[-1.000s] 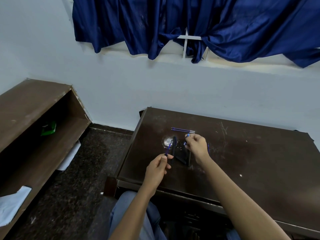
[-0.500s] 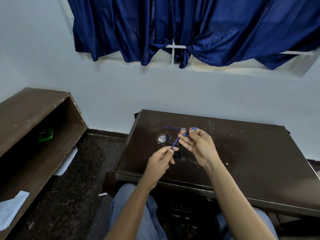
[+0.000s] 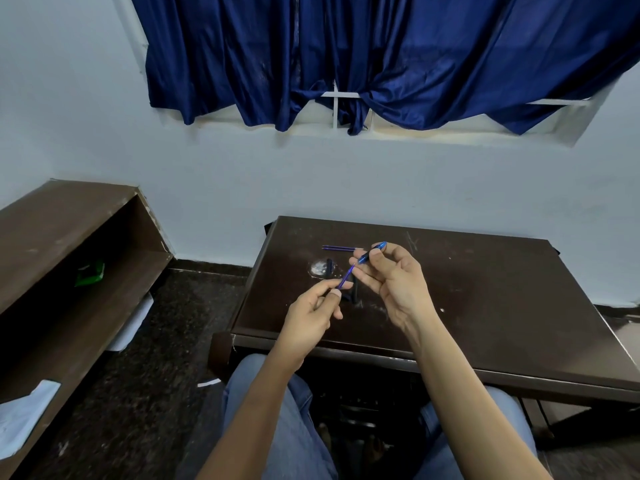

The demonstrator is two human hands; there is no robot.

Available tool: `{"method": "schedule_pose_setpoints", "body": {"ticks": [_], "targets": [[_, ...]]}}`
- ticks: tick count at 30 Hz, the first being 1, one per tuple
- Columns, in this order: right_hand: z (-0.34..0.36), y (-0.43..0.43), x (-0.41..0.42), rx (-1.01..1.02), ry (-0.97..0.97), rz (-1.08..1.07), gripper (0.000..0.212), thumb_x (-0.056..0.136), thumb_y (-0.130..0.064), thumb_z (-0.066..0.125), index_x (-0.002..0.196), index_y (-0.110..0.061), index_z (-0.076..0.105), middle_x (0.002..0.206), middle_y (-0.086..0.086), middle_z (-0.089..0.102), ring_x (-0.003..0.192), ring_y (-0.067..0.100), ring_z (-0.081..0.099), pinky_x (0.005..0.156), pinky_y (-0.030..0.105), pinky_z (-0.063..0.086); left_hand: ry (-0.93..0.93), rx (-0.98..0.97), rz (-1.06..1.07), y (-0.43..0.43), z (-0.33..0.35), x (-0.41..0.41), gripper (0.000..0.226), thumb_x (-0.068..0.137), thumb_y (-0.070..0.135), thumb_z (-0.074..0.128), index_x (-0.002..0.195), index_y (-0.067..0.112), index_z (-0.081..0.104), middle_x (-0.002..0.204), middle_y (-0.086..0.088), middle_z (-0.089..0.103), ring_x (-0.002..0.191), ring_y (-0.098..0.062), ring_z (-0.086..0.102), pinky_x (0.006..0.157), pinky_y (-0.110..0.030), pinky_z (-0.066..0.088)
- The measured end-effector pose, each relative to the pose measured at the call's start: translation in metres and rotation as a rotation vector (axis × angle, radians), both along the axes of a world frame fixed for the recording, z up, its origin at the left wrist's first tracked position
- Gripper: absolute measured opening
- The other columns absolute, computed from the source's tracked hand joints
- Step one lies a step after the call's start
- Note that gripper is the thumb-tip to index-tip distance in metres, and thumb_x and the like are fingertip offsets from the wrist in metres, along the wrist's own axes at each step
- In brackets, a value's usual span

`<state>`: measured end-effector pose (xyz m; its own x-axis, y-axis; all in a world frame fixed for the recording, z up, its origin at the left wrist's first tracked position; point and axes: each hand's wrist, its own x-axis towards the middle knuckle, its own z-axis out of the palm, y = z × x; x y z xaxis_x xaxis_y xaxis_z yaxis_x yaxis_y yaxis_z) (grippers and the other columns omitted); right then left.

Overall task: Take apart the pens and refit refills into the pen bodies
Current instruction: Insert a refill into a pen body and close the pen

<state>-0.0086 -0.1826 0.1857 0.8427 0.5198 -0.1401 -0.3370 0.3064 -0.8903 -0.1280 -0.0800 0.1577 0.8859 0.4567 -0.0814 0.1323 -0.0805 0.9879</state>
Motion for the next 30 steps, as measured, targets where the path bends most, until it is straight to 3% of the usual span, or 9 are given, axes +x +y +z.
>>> {"method": "schedule_pose_setpoints", "body": {"ticks": [21,26,30], "targets": [[-0.003,-0.012,-0.011,-0.077,0.023,-0.088,0.019,0.095,-0.015,0.057,0.112,-0.005,0.057,0.1,0.017,0.073,0.092,0.026,0.073,0.082,0.033,0.059,0.021,0.039,-0.043,-0.014,0.004,-0.009,0.025,0.1,0.026,0.045,0.114,0.035,0.064,0.065,0.005,0.054,0.048,0.0,0.041,0.046,-0.011,0.035],[-0.002,-0.015,-0.013,-0.106,-0.002,0.013,0.016,0.094,-0.01,0.057,0.107,-0.001,0.057,0.096,0.019,0.073,0.085,0.026,0.073,0.062,0.024,0.058,0.041,0.088,-0.042,-0.015,0.005,-0.009,0.026,0.1,0.026,0.046,0.103,0.045,0.063,0.064,0.007,0.056,0.049,0.0,0.043,0.049,-0.011,0.038],[-0.001,-0.019,-0.01,-0.168,-0.042,0.103,0.006,0.094,-0.01,0.058,0.098,-0.006,0.06,0.095,0.018,0.074,0.073,0.019,0.073,0.067,0.025,0.059,0.073,0.042,-0.031,-0.015,0.006,-0.008,0.025,0.1,0.025,0.043,0.112,0.035,0.063,0.065,0.009,0.059,0.05,-0.001,0.041,0.049,-0.012,0.036]]}}
